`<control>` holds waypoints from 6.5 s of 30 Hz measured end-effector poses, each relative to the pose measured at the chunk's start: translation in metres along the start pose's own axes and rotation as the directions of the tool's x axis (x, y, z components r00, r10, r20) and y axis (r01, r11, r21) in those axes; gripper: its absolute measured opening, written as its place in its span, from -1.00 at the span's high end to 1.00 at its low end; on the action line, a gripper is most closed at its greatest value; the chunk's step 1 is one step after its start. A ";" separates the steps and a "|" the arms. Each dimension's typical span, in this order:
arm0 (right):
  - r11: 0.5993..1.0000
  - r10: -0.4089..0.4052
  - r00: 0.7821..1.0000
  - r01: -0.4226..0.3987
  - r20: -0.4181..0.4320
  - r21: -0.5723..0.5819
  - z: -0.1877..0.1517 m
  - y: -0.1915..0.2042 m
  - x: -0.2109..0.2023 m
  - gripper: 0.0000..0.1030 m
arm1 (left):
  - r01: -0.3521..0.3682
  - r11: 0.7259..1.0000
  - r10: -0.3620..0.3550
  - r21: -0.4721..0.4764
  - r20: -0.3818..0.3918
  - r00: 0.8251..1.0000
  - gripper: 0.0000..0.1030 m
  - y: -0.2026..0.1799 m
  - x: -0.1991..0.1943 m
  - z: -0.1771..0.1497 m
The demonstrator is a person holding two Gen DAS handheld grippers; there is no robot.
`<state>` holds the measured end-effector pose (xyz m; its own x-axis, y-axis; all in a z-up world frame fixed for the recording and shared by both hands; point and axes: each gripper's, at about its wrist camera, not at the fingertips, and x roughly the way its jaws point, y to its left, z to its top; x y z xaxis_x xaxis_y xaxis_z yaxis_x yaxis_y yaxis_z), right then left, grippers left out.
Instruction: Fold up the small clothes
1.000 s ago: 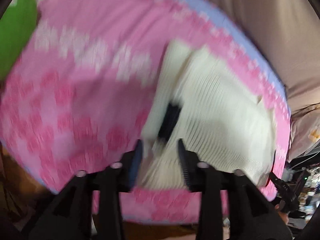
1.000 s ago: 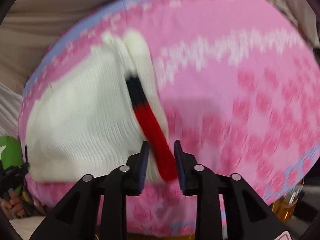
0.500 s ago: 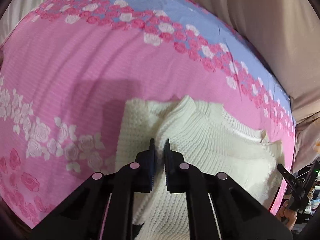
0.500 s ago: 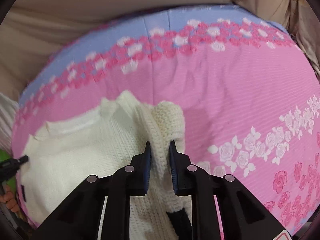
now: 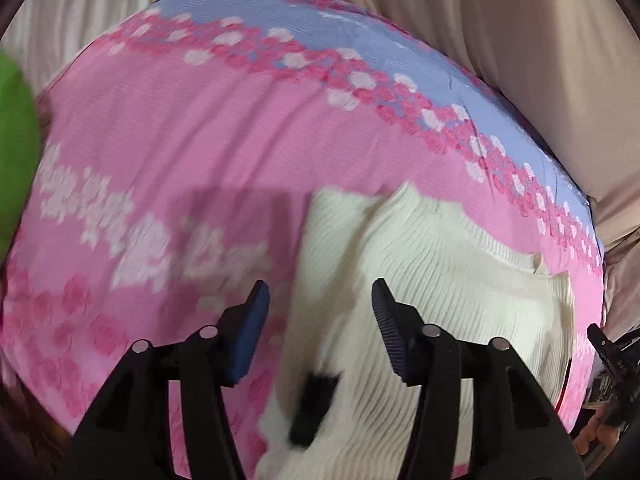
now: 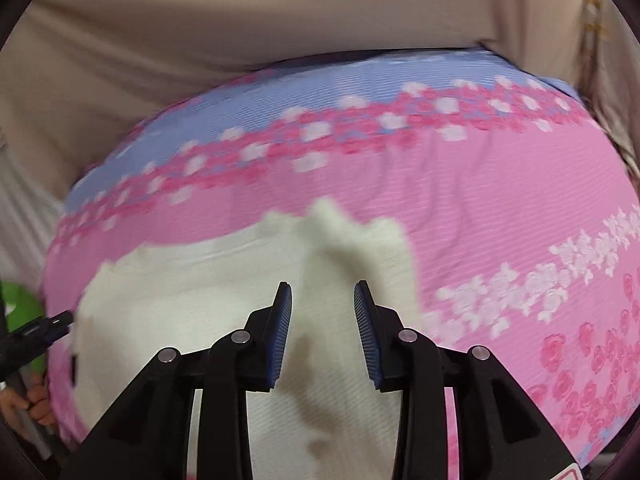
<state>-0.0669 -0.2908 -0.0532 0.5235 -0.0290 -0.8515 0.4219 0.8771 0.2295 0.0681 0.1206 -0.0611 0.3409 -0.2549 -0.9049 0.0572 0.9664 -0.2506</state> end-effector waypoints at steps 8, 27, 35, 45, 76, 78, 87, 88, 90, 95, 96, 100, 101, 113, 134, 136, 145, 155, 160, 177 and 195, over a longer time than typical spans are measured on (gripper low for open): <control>0.953 0.097 0.975 -0.148 -0.198 -0.266 -0.043 0.121 0.055 0.86 | 0.090 0.983 -0.116 -0.163 -0.158 0.981 -0.30 0.026 0.022 -0.060; 0.971 0.226 0.958 -0.236 -0.178 -0.038 -0.043 0.045 0.042 0.84 | 0.406 0.848 -0.387 0.341 -0.125 0.913 0.56 -0.195 -0.059 -0.048; 0.977 0.062 0.994 -0.041 -0.091 0.208 -0.068 -0.103 -0.020 0.62 | 0.381 0.733 -0.243 0.564 -0.307 0.920 0.33 -0.321 0.021 -0.121; 0.948 0.180 0.983 -0.168 -0.020 0.269 -0.072 -0.087 -0.043 -0.46 | 0.254 0.830 -0.244 0.497 -0.086 0.966 -0.60 -0.252 -0.026 -0.083; 0.969 0.177 0.982 -0.162 -0.066 0.185 -0.074 -0.086 -0.051 0.11 | 0.101 0.785 -0.085 0.612 -0.055 0.995 -0.63 -0.247 -0.012 -0.107; 0.973 0.192 0.975 -0.174 -0.110 0.152 -0.089 -0.075 -0.052 0.06 | 0.087 0.784 -0.069 0.615 -0.054 0.996 -0.63 -0.250 -0.007 -0.109; 0.951 0.221 0.974 -0.204 -0.049 0.235 -0.106 -0.078 -0.055 0.81 | 0.107 0.807 -0.055 0.581 -0.106 0.993 -0.63 -0.249 0.007 -0.116; 0.950 0.212 0.976 -0.195 -0.044 0.242 -0.107 -0.084 -0.059 0.81 | 0.107 0.805 -0.050 0.584 -0.112 0.992 -0.63 -0.249 0.010 -0.118; 0.947 0.209 0.972 -0.175 -0.105 0.269 -0.118 -0.101 -0.047 0.81 | 0.111 0.801 -0.035 0.589 -0.140 0.990 -0.63 -0.250 0.018 -0.123; 0.956 0.183 0.953 -0.115 -0.243 0.271 -0.144 -0.108 -0.014 0.75 | 0.089 0.804 0.009 0.588 -0.162 0.987 -0.63 -0.250 0.032 -0.128; 0.960 0.165 0.961 -0.105 -0.223 0.258 -0.138 -0.105 -0.023 0.73 | 0.083 0.806 0.006 0.586 -0.148 0.989 -0.63 -0.249 0.030 -0.126; 0.987 0.076 0.992 -0.059 -0.105 0.151 -0.100 -0.092 -0.061 0.07 | 0.061 0.806 0.005 0.588 -0.110 0.994 -0.63 -0.251 0.023 -0.123; 0.993 0.054 0.995 -0.044 -0.089 0.114 -0.088 -0.087 -0.062 -0.03 | 0.056 0.806 0.007 0.589 -0.105 0.994 -0.63 -0.252 0.023 -0.122; 1.000 0.008 0.975 -0.002 -0.223 0.023 -0.104 -0.072 -0.028 -0.11 | 0.018 0.783 0.027 0.621 -0.063 0.998 -0.63 -0.259 0.020 -0.124; 0.951 0.223 0.941 -0.153 -0.255 0.267 -0.141 -0.107 -0.012 0.50 | 0.298 0.665 -0.057 0.685 -0.351 0.935 -0.64 -0.238 0.012 -0.146; 0.935 0.264 0.936 -0.189 -0.231 0.301 -0.136 -0.107 -0.016 0.39 | 0.296 0.620 -0.016 0.727 -0.365 0.931 -0.64 -0.239 0.019 -0.159; 0.940 0.261 0.946 -0.203 -0.194 0.276 -0.141 -0.100 -0.031 0.68 | 0.250 0.659 0.102 0.710 -0.413 0.905 0.03 -0.236 0.062 -0.180; 0.968 0.174 0.964 -0.130 -0.200 0.216 -0.136 -0.111 -0.063 0.03 | 0.262 0.632 -0.020 0.730 -0.322 0.946 -0.31 -0.238 0.001 -0.166; 0.977 0.158 0.986 -0.148 -0.053 0.153 -0.076 -0.102 -0.078 -0.27 | 0.209 0.666 -0.087 0.716 -0.204 0.975 -0.52 -0.239 -0.026 -0.139; 0.999 0.042 0.989 -0.039 -0.139 0.024 -0.009 -0.096 0.039 0.65 | 0.121 0.832 -0.067 0.542 -0.118 0.991 -0.59 -0.226 -0.005 -0.087; 0.999 0.039 0.995 -0.036 -0.093 0.033 -0.054 -0.073 -0.018 0.54 | 0.142 0.826 -0.061 0.545 -0.163 0.985 -0.73 -0.263 0.019 -0.092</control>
<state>-0.1467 -0.3286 -0.0804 0.4679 0.0497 -0.8824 0.4269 0.8615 0.2749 -0.0269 -0.1419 -0.0440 0.1795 -0.3157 -0.9317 0.6068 0.7810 -0.1477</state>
